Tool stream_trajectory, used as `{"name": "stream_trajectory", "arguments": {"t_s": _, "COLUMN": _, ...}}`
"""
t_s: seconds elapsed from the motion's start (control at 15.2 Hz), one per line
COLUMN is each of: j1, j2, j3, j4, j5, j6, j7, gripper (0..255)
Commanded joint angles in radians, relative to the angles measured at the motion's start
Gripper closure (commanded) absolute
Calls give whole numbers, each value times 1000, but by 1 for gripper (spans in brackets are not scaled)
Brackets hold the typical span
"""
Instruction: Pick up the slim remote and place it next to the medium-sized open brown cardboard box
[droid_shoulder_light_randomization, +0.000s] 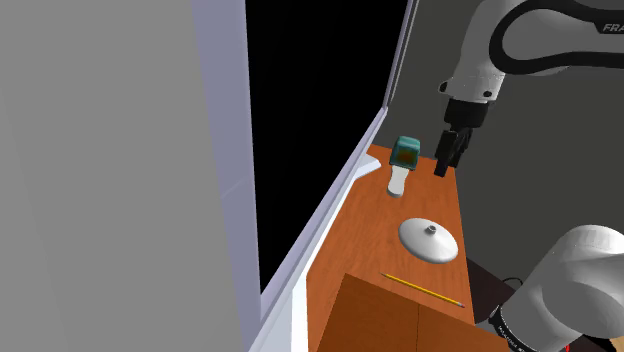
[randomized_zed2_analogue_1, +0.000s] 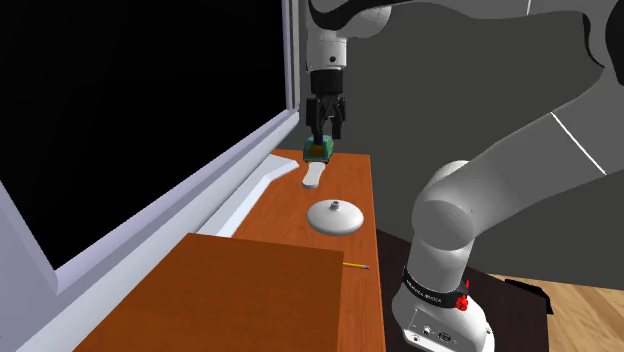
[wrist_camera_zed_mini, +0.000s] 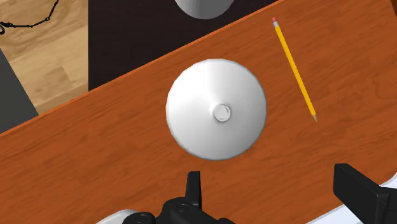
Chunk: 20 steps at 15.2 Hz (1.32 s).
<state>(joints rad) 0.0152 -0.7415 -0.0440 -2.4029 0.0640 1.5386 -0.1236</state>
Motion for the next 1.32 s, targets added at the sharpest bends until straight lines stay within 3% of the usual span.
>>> {"name": "stream_trajectory", "arguments": {"t_s": 0.0, "j1": 0, "j2": 0, "j3": 0, "j4": 0, "j5": 0, "j6": 0, "j7": 0, "gripper": 0}}
{"name": "stream_trajectory", "arguments": {"t_s": 0.66, "j1": -119, "j2": 295, "j3": 28, "j4": 24, "j5": -7, "j6": 320, "j7": 289, "gripper": 0}}
{"name": "stream_trajectory", "arguments": {"t_s": 1.25, "j1": -218, "j2": 563, "j3": 8, "j4": 115, "j5": -46, "j6": 535, "j7": 546, "gripper": 0}}
